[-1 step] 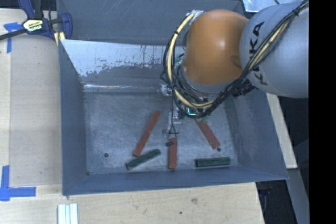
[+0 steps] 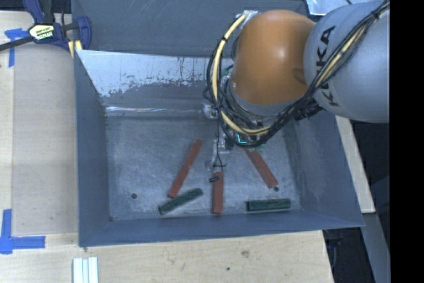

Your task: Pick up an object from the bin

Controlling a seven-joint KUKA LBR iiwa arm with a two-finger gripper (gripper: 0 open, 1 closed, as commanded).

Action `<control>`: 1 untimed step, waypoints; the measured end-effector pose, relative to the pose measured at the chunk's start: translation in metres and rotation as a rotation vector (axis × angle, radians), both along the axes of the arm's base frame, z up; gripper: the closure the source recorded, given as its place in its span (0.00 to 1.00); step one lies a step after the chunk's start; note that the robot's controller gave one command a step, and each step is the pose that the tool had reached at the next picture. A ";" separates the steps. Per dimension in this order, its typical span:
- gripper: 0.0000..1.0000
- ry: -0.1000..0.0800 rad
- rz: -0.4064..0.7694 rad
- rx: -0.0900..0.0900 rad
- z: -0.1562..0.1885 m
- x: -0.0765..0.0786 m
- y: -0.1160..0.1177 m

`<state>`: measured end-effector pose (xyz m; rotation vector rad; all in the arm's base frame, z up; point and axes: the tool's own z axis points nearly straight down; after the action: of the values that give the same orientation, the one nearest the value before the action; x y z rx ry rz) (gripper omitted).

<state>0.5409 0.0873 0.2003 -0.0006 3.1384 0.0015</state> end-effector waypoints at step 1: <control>0.00 -0.005 0.080 -0.001 -0.032 0.010 0.010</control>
Offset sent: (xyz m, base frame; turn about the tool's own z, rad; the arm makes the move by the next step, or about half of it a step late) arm 0.0185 0.0455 -0.1303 -0.3905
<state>0.5506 0.0975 0.1684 -0.1257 3.1309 0.0002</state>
